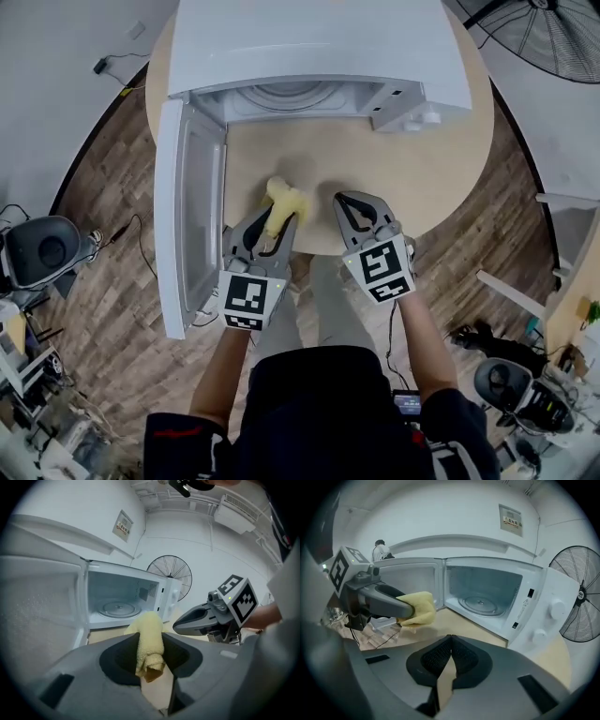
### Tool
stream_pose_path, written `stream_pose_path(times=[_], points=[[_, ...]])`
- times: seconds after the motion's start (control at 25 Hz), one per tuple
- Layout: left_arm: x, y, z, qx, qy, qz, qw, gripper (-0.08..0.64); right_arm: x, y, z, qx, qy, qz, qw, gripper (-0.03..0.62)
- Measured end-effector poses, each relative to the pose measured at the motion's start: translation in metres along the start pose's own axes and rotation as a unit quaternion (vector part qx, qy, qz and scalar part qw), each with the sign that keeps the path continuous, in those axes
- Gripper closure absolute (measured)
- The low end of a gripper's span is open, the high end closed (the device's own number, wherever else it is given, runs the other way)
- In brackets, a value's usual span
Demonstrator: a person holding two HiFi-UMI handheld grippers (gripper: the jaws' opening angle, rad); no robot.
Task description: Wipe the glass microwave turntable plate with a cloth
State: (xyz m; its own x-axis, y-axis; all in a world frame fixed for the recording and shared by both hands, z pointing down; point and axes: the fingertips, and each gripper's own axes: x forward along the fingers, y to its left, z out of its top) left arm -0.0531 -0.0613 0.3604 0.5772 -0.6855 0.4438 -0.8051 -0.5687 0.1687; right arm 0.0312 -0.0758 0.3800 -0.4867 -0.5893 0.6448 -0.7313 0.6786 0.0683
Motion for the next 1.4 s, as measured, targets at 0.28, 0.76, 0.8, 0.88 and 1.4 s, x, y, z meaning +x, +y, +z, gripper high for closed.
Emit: stream_pose_path(times=[0.28, 0.76, 0.8, 0.88, 1.4], points=[[0.031, 0.008, -0.033, 0.008, 0.009, 0.005, 0.9999, 0.426, 0.039, -0.005, -0.03, -0.046, 0.021, 0.019, 0.999, 0.581], [0.058, 0.037, -0.051, -0.012, -0.009, 0.035, 0.9993, 0.426, 0.081, -0.036, -0.042, -0.107, 0.025, 0.002, 0.994, 0.581], [0.06, 0.036, -0.051, -0.01, -0.01, 0.034, 0.9993, 0.426, 0.083, -0.04, -0.041, -0.115, 0.027, -0.002, 0.993, 0.581], [0.063, 0.036, -0.052, -0.008, -0.014, 0.033, 0.9993, 0.426, 0.089, -0.051, -0.039, -0.132, 0.029, -0.009, 0.991, 0.581], [0.073, 0.033, -0.062, -0.003, -0.019, 0.039, 0.999, 0.426, 0.116, -0.101, 0.001, -0.217, -0.012, -0.082, 0.973, 0.578]])
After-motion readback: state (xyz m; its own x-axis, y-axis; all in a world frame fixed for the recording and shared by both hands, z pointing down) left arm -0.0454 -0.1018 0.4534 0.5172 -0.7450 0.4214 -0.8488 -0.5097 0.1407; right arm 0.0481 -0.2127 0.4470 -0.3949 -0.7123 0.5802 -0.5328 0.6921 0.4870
